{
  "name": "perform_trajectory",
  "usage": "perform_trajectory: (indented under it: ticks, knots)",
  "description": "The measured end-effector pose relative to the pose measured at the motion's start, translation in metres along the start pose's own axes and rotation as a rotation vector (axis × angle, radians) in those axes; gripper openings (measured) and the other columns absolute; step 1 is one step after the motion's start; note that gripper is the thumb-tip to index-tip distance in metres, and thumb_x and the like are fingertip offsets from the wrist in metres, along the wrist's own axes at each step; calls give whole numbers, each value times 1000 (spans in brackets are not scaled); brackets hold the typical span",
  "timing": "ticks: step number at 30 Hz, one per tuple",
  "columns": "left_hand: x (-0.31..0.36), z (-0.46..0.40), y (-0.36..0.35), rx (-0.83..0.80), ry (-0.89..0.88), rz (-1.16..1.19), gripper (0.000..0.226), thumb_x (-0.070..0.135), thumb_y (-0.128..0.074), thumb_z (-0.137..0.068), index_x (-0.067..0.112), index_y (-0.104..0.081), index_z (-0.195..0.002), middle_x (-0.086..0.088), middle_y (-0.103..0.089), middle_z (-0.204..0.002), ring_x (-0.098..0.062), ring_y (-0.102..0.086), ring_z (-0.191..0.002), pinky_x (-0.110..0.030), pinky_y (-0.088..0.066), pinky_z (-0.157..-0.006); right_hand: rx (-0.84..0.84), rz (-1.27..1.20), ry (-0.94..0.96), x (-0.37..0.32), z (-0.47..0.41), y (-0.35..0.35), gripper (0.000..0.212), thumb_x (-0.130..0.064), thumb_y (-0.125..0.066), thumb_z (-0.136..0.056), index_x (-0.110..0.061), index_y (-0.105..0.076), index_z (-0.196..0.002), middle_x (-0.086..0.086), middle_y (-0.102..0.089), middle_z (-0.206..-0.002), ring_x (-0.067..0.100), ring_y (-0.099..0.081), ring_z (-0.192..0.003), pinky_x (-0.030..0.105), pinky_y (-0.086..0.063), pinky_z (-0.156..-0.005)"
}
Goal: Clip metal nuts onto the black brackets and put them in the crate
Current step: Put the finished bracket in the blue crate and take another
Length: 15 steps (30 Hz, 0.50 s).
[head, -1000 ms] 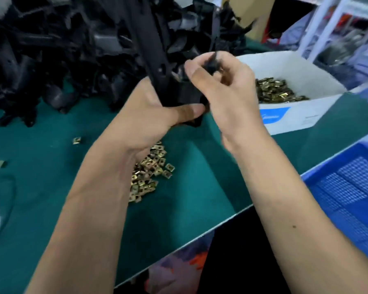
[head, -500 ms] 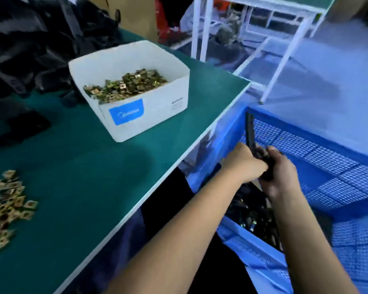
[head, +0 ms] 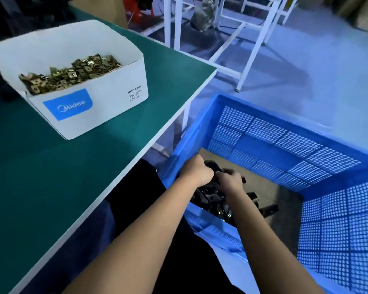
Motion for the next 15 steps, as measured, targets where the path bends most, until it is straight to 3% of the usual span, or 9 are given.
perform_trajectory:
  ticks: [3, 7, 11, 13, 15]
  knots:
    - [19, 7, 21, 103, -89, 64, 48, 18, -62, -89, 18, -50, -135, -7, -59, -135, -30, -59, -121, -37, -50, -100, -4, 151, 253, -54, 22, -7, 25, -17, -68, -88, -13, -66, -112, 3, -73, -89, 23, -70, -80, 42, -57, -76]
    - [52, 34, 70, 228, -240, 232, 38, 18, -65, -88, 20, -58, -126, -7, -69, -120, -28, -69, -109, -43, -55, -98, 4, 346, 605, -141, 82, -12, 11, -15, -65, -86, -19, -72, -95, -3, -74, -76, 20, -72, -79, 33, -55, -71]
    - [72, 95, 139, 271, -488, 444, 22, 10, -71, -90, 17, -66, -111, -1, -73, -93, -18, -74, -82, -40, -63, -81, -15, 313, 878, -209, 159, -19, 14, -11, -58, -94, -15, -71, -95, 1, -74, -78, 16, -71, -68, 35, -55, -64]
    - [66, 133, 173, 251, -592, 565, 19, 8, -73, -92, 16, -68, -108, -4, -72, -95, -13, -72, -73, -29, -61, -67, -29, 329, 1042, -234, 202, -30, 15, -14, -56, -95, -15, -71, -92, 0, -71, -77, 17, -68, -69, 37, -52, -64]
    - [44, 168, 212, 307, -652, 620, 19, 5, -72, -93, 13, -68, -110, -9, -72, -100, -15, -73, -74, -26, -58, -63, -87, 284, 1164, -248, 246, -55, 15, -17, -55, -94, -16, -70, -89, -2, -71, -77, 22, -69, -73, 47, -57, -69]
Point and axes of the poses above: each hand's wrist, its own z-axis away from the middle knuckle, its own y-axis out of the back of the hand, x = y × z, the point moved 5 cm from there along -z, towards the middle knuckle
